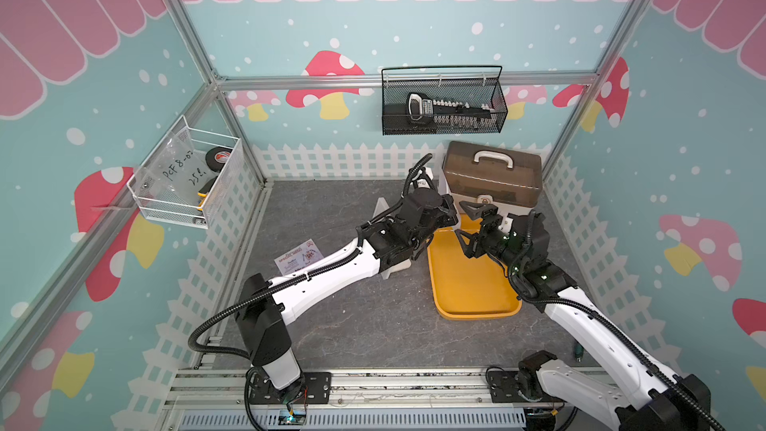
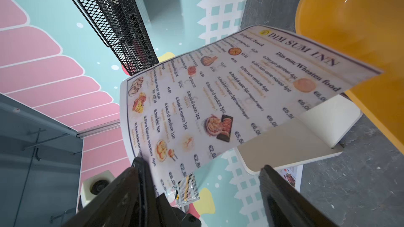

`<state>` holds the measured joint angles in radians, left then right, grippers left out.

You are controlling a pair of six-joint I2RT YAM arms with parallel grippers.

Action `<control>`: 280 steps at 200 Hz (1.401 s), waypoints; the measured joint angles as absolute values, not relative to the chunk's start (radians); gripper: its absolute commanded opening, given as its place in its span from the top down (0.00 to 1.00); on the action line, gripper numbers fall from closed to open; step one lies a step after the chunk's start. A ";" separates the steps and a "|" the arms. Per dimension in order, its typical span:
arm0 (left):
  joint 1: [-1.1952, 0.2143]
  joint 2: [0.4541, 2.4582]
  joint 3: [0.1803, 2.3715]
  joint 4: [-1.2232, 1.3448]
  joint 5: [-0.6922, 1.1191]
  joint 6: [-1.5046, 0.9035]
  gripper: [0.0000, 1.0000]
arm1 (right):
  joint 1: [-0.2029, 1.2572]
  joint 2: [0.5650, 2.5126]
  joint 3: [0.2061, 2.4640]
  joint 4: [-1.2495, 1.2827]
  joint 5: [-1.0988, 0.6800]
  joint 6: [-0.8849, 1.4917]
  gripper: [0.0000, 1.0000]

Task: Replace the menus in the menu holders
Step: Pick up the menu from the storage box.

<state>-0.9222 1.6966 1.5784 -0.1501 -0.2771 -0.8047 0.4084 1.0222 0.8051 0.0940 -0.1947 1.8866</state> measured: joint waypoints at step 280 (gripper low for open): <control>-0.919 1.537 1.316 -0.055 -0.287 -1.018 0.99 | 0.400 1.117 0.895 0.181 -0.063 1.727 0.53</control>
